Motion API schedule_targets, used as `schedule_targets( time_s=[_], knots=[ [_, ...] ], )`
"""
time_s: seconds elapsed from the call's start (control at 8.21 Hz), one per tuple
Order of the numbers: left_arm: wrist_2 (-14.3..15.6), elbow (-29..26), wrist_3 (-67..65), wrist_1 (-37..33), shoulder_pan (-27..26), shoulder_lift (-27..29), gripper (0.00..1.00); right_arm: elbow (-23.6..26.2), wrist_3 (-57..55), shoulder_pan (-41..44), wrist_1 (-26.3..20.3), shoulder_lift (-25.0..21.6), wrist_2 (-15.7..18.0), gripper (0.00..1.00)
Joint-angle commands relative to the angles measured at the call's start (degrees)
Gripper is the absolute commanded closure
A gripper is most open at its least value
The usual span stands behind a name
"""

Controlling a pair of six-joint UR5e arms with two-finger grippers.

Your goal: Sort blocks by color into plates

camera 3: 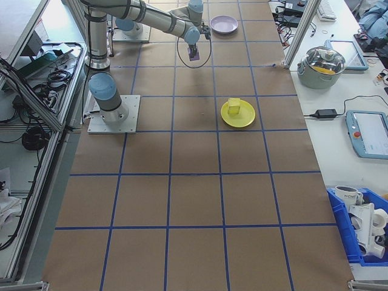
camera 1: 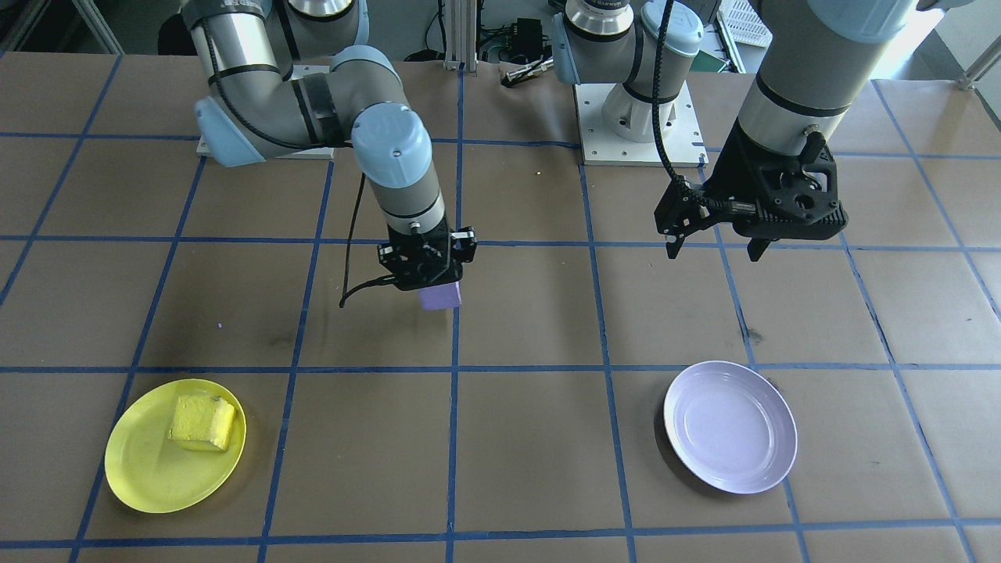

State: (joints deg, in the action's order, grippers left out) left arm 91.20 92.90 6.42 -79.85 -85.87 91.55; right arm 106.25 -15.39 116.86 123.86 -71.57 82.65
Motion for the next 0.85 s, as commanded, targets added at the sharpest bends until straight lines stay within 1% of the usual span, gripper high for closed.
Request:
schedule_targets(
  time_s=[0.0,0.12,0.24,0.37,0.49,0.73],
  knots=[
    [-0.05,0.0,-0.09,-0.39,0.0,-0.06,0.0,-5.79,-5.0,7.24,-0.2,4.85,0.84,0.71],
    [-0.05,0.0,0.0,-1.09,0.0,-0.23,0.0,-5.79,-3.87,7.16,-0.03,5.21,1.54,0.37],
    [-0.05,-0.09,0.0,-1.45,0.0,-0.06,0.0,-5.88,-1.33,6.37,0.24,5.04,2.07,0.06],
    [-0.05,-0.09,0.0,-1.36,0.0,-0.06,0.0,-5.88,-1.4,5.76,0.15,4.86,2.16,0.0],
    [-0.05,0.0,-0.09,-1.36,0.0,0.11,0.0,-6.05,-0.96,4.19,-0.02,4.25,2.25,0.0],
    [-0.05,0.0,-0.09,-1.28,0.0,0.55,0.0,-5.97,0.35,-1.77,-1.07,-1.35,1.82,0.0]
  ],
)
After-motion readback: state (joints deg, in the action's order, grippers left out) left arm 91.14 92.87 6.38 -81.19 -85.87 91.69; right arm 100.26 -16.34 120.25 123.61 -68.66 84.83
